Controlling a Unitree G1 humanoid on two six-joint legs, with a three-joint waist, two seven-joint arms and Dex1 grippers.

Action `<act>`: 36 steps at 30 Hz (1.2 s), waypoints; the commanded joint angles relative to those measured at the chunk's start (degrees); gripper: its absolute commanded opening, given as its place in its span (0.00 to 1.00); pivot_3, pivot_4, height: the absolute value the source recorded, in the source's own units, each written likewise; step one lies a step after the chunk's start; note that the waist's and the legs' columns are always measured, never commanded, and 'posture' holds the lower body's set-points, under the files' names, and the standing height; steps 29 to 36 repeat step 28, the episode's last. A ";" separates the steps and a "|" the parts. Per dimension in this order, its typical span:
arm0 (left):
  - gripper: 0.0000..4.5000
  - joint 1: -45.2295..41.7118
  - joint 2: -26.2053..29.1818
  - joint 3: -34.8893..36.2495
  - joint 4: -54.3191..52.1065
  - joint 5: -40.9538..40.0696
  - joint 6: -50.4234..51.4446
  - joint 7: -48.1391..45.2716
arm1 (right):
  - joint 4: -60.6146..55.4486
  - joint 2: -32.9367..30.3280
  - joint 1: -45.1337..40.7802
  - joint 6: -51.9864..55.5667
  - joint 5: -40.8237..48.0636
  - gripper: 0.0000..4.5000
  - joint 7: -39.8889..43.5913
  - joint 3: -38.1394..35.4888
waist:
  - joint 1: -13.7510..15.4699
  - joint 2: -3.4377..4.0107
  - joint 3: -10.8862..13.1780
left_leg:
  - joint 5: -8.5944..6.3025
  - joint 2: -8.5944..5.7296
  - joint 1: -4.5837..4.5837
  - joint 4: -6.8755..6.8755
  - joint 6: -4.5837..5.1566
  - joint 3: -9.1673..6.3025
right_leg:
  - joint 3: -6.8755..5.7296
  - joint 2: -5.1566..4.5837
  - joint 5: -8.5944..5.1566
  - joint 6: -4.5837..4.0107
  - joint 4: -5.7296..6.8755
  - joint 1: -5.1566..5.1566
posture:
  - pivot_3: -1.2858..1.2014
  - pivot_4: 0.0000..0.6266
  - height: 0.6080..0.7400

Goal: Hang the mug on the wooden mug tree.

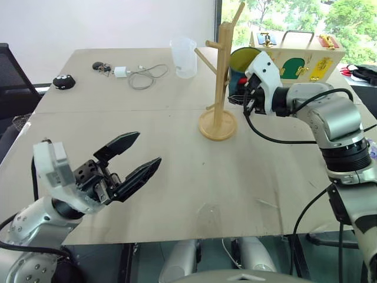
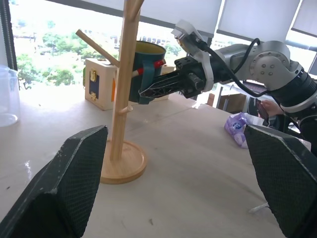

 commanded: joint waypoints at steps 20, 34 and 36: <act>1.00 1.53 5.26 -6.69 5.08 4.98 6.23 -0.04 | -33.26 -17.64 39.90 2.87 13.02 0.70 4.67 -29.77 | 0.84 -0.16 -0.10 | -0.01 0.01 -0.06 -0.07 0.02 -0.07 | -0.04 -0.03 0.00 0.00 -0.03 -0.01 | 0.52 0.24 1.00; 1.00 1.55 6.82 -5.94 14.11 11.93 6.46 -0.44 | -30.39 -13.75 57.61 -10.67 7.40 0.70 1.24 -32.92 | 0.14 -0.11 -0.09 | -0.01 0.05 0.28 -0.09 0.03 0.18 | 0.01 0.04 0.00 0.01 0.08 0.21 | 0.52 0.24 1.00; 1.00 1.55 6.82 -5.94 14.11 11.93 6.46 -0.44 | -30.39 -13.75 57.61 -10.67 7.40 0.70 1.24 -32.92 | 0.14 -0.11 -0.09 | -0.01 0.05 0.28 -0.09 0.03 0.18 | 0.01 0.04 0.00 0.01 0.08 0.21 | 0.52 0.24 1.00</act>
